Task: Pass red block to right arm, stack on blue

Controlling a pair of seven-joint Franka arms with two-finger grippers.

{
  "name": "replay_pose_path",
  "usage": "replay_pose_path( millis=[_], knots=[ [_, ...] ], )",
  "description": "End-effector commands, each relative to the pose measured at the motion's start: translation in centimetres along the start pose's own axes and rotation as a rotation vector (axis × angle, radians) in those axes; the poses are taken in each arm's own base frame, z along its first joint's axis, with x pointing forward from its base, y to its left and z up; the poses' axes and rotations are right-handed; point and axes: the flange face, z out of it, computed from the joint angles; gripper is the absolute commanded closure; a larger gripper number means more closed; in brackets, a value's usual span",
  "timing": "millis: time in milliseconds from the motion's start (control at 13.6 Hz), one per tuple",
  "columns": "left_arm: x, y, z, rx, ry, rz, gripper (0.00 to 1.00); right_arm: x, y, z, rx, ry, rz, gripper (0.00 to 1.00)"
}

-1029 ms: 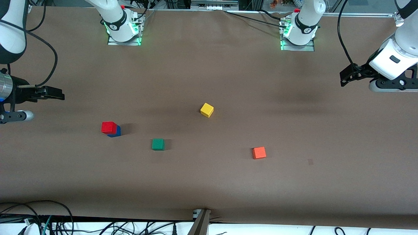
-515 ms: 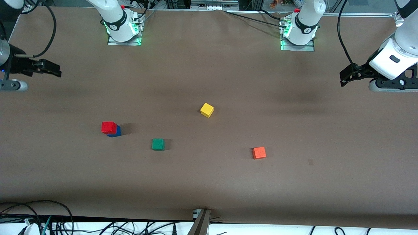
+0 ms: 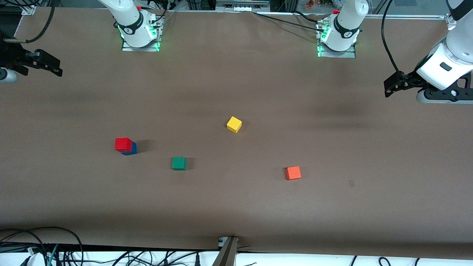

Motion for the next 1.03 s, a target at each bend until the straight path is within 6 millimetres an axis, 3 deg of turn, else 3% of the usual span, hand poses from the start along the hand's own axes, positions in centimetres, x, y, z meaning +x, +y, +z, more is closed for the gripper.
replay_pose_path(
  millis=[0,294,956],
  knots=[
    [0.2,0.2,-0.6,0.025,-0.002,-0.002,0.00,-1.1,-1.1,-0.1,-0.013,-0.030,-0.011,0.00],
    [0.3,0.3,-0.5,0.023,-0.005,0.003,0.00,-0.5,0.3,0.4,0.032,-0.077,0.020,0.00],
    [0.2,0.9,-0.6,0.024,-0.004,0.010,0.00,0.2,-0.2,0.1,0.027,-0.084,0.012,0.00]
  ],
)
